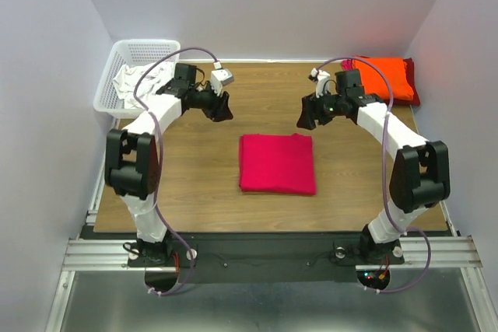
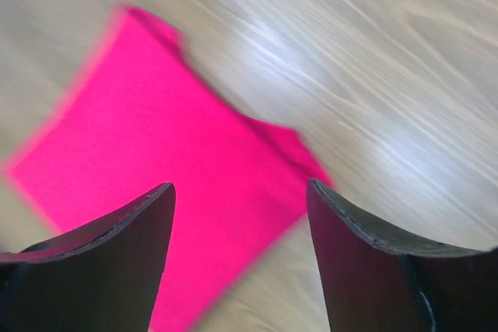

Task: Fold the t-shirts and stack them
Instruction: Fold the tshirt

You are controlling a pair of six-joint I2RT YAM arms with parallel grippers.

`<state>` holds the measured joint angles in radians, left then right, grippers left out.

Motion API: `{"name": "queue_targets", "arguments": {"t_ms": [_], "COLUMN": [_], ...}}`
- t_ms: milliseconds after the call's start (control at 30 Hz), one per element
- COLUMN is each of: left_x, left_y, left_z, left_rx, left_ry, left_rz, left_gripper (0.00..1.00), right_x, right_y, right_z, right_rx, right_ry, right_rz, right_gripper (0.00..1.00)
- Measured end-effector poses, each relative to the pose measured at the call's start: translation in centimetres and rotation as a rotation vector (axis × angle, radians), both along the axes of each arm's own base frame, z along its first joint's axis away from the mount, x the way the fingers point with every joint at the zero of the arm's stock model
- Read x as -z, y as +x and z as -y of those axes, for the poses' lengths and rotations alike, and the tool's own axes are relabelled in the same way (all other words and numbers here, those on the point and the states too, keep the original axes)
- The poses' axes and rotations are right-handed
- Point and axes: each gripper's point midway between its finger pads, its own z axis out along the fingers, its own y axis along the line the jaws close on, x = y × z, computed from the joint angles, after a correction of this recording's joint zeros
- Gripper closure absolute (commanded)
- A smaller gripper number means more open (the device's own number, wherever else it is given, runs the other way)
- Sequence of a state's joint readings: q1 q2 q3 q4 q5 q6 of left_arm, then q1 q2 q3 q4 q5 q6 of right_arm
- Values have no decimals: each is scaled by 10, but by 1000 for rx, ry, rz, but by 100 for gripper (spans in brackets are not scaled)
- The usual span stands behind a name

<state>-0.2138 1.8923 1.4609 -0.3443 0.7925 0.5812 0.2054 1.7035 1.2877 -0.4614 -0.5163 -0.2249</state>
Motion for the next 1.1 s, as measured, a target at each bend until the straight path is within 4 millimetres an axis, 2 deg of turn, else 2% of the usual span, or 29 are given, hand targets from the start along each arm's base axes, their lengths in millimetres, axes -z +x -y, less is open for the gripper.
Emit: {"name": "queue_targets", "arguments": {"t_ms": [67,100,133,200,233,300,367,433,500,567,600,733,833,933,967,1033,1100], "left_x": [-23,-33,-45,-46,-39,-20,16,50,78,91,91,78,62,36,17,-10,-31], "left_y": [-11,-17,-28,-39,-46,-56,-62,-60,-56,-54,-50,-14,-2,-14,-24,-40,-61], "left_z": [8,15,31,52,63,79,93,96,92,86,83,70,54,49,53,64,82], "left_rx": [-30,-40,-41,-40,-54,-66,-99,-154,-219,-253,-265,-316,-324,-306,-277,-220,-146], "left_ry": [-82,-137,-212,-291,-334,-373,-390,-392,-385,-397,-406,-419,-426,-431,-440,-454,-473], "left_rz": [-7,-17,-49,-96,-160,-257,-400,-511,-598,-662,-675,-610,-544,-501,-469,-417,-380], "left_gripper": [44,44,46,50,55,64,69,76,82,84,85,86,84,83,83,83,83], "right_x": [-24,-29,-30,-25,-16,18,49,74,86,87,88,83,67,42,25,0,-15], "right_y": [-6,-9,-10,-14,-16,-22,-27,-32,-31,-25,-21,1,8,3,-5,-17,-37], "right_z": [-15,-23,-26,-40,-45,-51,-52,-51,-51,-50,-49,-50,-50,-51,-52,-55,-62], "right_rx": [-13,-22,-24,-36,-34,-12,22,49,59,65,67,70,87,90,85,62,27], "right_ry": [114,163,185,280,317,355,356,350,362,369,370,386,413,447,466,494,517], "right_rz": [-4,-23,-36,-114,-166,-298,-399,-474,-505,-503,-501,-466,-446,-431,-419,-391,-383], "right_gripper": [38,40,41,44,45,48,48,49,51,52,53,53,53,53,54,55,56]}}
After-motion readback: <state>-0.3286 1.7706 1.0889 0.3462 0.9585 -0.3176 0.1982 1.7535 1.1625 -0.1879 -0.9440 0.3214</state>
